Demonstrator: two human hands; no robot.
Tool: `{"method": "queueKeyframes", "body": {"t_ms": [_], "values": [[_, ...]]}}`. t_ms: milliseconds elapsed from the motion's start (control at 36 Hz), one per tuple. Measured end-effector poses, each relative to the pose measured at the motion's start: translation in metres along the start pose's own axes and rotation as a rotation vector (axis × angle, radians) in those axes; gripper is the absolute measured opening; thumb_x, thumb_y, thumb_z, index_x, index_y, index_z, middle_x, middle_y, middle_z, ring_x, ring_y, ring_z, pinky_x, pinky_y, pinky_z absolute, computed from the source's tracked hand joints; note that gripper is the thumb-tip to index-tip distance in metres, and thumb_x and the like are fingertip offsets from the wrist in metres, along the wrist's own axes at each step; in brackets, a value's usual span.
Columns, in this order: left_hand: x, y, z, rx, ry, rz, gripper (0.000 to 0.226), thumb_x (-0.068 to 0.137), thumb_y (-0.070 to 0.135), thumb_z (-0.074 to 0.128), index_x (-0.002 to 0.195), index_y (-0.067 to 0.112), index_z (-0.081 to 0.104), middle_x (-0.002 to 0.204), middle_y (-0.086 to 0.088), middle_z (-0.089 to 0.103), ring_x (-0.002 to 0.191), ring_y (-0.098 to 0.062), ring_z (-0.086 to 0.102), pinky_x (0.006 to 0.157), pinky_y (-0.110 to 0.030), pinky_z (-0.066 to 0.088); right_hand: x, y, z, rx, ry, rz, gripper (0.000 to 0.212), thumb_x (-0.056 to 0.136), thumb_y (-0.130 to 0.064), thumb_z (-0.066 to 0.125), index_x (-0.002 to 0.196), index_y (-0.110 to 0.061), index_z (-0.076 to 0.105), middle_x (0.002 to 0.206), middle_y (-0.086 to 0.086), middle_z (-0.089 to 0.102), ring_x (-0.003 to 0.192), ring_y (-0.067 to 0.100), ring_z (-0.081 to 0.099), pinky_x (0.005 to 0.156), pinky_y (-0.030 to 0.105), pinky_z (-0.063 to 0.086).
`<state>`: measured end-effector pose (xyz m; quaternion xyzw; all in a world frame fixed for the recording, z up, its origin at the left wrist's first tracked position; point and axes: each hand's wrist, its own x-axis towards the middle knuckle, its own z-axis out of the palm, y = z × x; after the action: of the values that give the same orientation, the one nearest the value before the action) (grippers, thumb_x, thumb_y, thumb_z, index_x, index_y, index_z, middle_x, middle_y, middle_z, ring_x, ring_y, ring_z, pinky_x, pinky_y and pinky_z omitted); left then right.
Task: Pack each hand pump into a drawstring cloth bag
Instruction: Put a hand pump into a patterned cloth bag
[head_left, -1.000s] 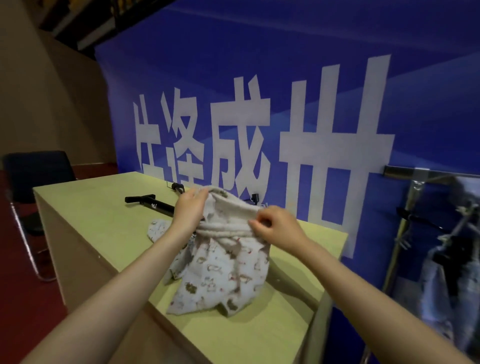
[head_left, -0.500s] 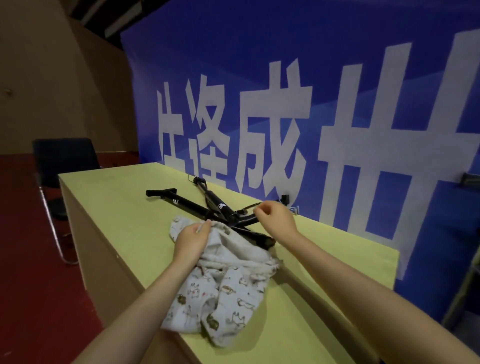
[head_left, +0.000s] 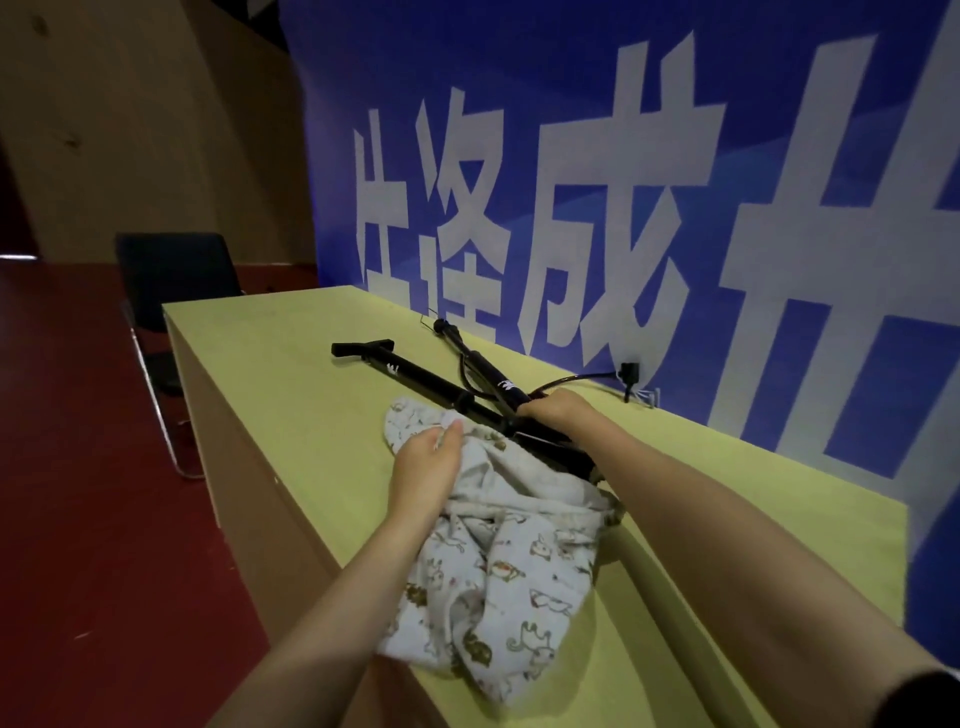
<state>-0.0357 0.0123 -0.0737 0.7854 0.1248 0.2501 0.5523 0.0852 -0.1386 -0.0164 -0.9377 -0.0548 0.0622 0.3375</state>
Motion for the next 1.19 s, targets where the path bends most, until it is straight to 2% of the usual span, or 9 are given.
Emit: {"method": "queueKeyframes", "body": {"t_ms": [111,333,472,556,667,806,944,1111,1194], "values": [[0.003,-0.004,0.001,0.003,0.006,0.001,0.042,0.097,0.044,0.044,0.09,0.01,0.068,0.077,-0.002,0.062,0.076,-0.02,0.058,0.068,-0.031,0.044,0.005,0.001,-0.01,0.405,0.035,0.044,0.031,0.085,-0.036,0.061,0.098,-0.008,0.065,0.089,0.009,0.063,0.071,0.019,0.054,0.054,0.026,0.044],[-0.002,-0.001,-0.002,0.074,0.081,0.049,0.019,0.099,0.033,0.044,0.099,0.02,0.058,0.086,0.0,0.063,0.072,-0.018,0.058,0.065,-0.034,0.047,-0.026,0.007,-0.065,0.603,0.168,-0.02,0.039,0.092,-0.032,0.058,0.11,0.003,0.063,0.074,0.008,0.059,0.061,0.016,0.048,0.053,0.021,0.039],[-0.002,-0.005,-0.002,0.285,0.115,0.11,0.023,0.099,0.034,0.041,0.103,0.019,0.058,0.096,0.0,0.059,0.076,-0.017,0.057,0.059,-0.031,0.041,-0.072,0.014,-0.103,0.737,0.28,-0.105,0.034,0.087,-0.034,0.067,0.095,-0.002,0.066,0.073,0.007,0.058,0.063,0.019,0.051,0.052,0.021,0.041],[0.001,-0.002,0.001,0.427,0.088,0.163,0.024,0.098,0.031,0.043,0.102,0.015,0.061,0.101,-0.005,0.059,0.092,-0.023,0.056,0.069,-0.036,0.046,-0.102,0.02,-0.126,0.742,0.341,-0.16,0.022,0.089,-0.031,0.066,0.081,-0.011,0.064,0.068,0.005,0.057,0.057,0.014,0.047,0.041,0.015,0.035],[-0.001,0.026,0.006,0.457,0.095,0.183,0.026,0.096,0.034,0.046,0.104,0.017,0.063,0.107,-0.007,0.06,0.105,-0.027,0.053,0.084,-0.041,0.048,-0.138,0.037,-0.153,0.73,0.373,-0.27,0.016,0.09,-0.025,0.066,0.087,-0.009,0.067,0.066,0.0,0.059,0.056,0.009,0.052,0.041,0.009,0.036],[0.005,0.104,0.009,0.286,0.036,0.263,0.027,0.098,0.033,0.044,0.111,0.016,0.06,0.114,-0.007,0.056,0.106,-0.026,0.053,0.089,-0.038,0.047,-0.172,0.068,-0.171,0.621,0.454,-0.394,0.016,0.087,-0.016,0.068,0.072,-0.011,0.065,0.052,-0.008,0.058,0.052,0.008,0.056,0.05,0.015,0.042],[0.002,0.181,0.011,0.088,-0.026,0.304,0.036,0.102,0.036,0.039,0.125,0.012,0.052,0.121,-0.004,0.053,0.099,-0.018,0.052,0.083,-0.032,0.044,-0.196,0.106,-0.175,0.377,0.57,-0.434,0.01,0.083,-0.035,0.072,0.083,-0.026,0.068,0.065,-0.006,0.061,0.066,0.018,0.061,0.063,0.035,0.047],[-0.001,0.262,0.014,-0.66,-0.279,0.055,0.059,0.098,0.05,0.043,0.143,0.013,0.038,0.117,-0.013,0.059,0.098,-0.027,0.062,0.09,-0.041,0.052,-0.231,0.136,-0.168,0.205,0.642,-0.48,0.015,0.082,-0.043,0.07,0.092,-0.044,0.058,0.09,-0.01,0.056,0.1,0.009,0.046,0.089,0.034,0.045],[-0.016,0.293,0.026,-0.932,-0.36,-0.055,0.042,0.096,0.047,0.051,0.121,0.014,0.046,0.095,-0.009,0.06,0.087,-0.024,0.063,0.088,-0.044,0.054,-0.242,0.146,-0.17,0.168,0.648,-0.483,0.027,0.071,-0.064,0.059,0.094,-0.049,0.054,0.097,-0.012,0.05,0.104,0.005,0.041,0.094,0.032,0.04]]}}
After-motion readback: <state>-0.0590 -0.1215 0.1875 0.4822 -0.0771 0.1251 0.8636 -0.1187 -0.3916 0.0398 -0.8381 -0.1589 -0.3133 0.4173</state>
